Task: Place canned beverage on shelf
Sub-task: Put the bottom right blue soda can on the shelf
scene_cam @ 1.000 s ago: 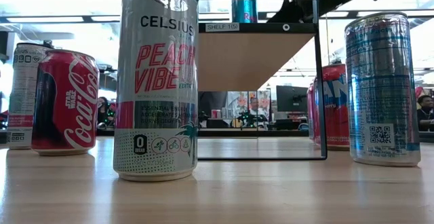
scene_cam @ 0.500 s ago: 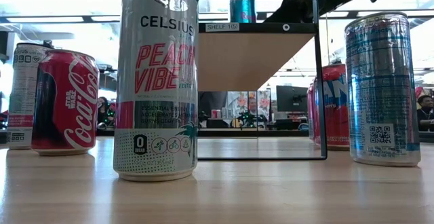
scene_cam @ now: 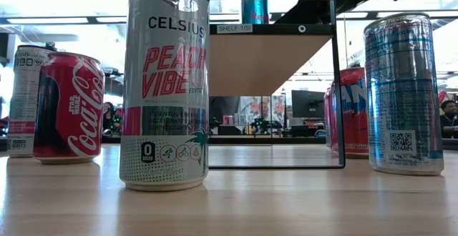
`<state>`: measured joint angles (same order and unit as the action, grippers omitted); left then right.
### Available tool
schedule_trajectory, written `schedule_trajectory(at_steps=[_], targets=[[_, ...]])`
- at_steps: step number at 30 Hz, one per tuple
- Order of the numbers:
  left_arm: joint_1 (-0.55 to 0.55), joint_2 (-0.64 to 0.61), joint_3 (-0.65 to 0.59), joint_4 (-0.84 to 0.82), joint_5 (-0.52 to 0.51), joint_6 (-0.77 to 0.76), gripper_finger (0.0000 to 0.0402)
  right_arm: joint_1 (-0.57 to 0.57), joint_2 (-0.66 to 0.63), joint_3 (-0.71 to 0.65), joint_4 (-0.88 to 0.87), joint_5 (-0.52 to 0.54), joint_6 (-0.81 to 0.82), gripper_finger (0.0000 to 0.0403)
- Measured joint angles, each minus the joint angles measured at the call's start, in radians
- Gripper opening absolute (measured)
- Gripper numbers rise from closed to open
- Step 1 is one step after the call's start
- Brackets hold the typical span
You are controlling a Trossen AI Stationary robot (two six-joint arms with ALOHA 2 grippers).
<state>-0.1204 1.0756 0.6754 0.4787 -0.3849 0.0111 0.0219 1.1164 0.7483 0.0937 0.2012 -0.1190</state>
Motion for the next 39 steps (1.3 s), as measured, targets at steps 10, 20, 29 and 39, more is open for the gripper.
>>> schedule_trajectory(at_steps=[10,20,29,39], targets=[[0.0,0.0,0.0,0.001,0.0,0.0,0.0267,0.011,0.0,0.0,0.044,0.0,0.005,0.0009],[0.0,0.0,0.0,0.008,0.0,0.005,0.0267,0.012,0.013,0.0,0.082,0.0,0.007,0.0009],[0.0,0.0,0.0,0.009,0.0,0.005,0.0267,0.02,0.112,0.006,0.158,-0.018,-0.013,0.0009],[0.0,0.0,0.0,0.008,0.0,0.01,0.0267,0.02,0.169,0.042,0.159,-0.018,-0.013,0.0009]])
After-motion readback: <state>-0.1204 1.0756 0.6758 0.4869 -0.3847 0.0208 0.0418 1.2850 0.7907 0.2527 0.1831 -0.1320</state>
